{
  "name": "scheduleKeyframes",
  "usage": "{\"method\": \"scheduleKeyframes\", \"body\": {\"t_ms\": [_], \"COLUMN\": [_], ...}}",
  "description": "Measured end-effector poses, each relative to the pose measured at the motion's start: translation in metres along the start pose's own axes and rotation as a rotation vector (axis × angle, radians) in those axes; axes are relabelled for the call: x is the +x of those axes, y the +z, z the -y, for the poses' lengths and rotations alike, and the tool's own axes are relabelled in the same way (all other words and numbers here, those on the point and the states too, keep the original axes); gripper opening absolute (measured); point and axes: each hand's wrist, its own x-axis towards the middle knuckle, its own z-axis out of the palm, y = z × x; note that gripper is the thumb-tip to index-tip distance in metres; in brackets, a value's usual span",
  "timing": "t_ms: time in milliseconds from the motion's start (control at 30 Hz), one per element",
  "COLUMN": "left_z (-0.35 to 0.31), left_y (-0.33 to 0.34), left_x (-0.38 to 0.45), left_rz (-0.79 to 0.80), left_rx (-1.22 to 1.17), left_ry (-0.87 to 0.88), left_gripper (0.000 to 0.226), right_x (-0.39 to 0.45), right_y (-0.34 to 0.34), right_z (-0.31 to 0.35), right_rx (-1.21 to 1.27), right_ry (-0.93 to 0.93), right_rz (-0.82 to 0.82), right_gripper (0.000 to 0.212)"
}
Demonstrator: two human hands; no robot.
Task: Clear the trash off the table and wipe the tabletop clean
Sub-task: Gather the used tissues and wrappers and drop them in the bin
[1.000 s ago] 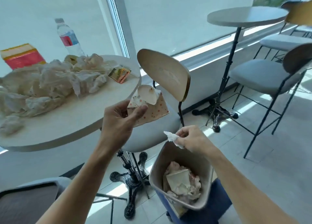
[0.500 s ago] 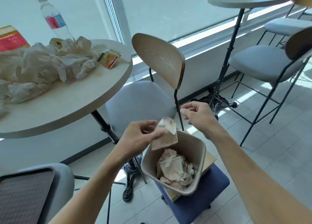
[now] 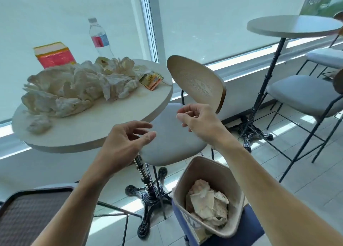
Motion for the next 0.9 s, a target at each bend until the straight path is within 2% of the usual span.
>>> {"method": "scheduleKeyframes", "body": {"t_ms": [267,433,567,733,833,900], "left_z": [-0.001,0.017,0.037,0.049,0.056,0.06], "left_y": [-0.091,-0.147,-0.186,-0.212,-0.218,-0.219], "left_x": [-0.024,-0.028,-0.021,-0.004,0.008,0.012], "left_rz": [-0.174,-0.335,-0.465,-0.437,-0.397,-0.367], "left_rx": [0.013,0.091,0.21,0.435,0.549,0.593], "left_ry": [0.046,0.033,-0.016,-0.078,-0.138,-0.143], "left_gripper": [0.028,0.017,0.018,0.035,0.047,0.047], "right_x": [0.03,0.049,0.063,0.073,0.079,0.081], "right_y": [0.063,0.108,0.145,0.185,0.202,0.211], "right_z": [0.067,0.096,0.109,0.121,0.124,0.126], "right_rx": [-0.034,-0.058,-0.125,-0.232,-0.32,-0.388], "right_ry": [-0.16,-0.231,-0.271,-0.316,-0.333,-0.342], "right_rz": [0.087,0.154,0.192,0.244,0.254,0.266], "right_gripper": [0.005,0.005,0.007,0.009,0.017,0.024]}}
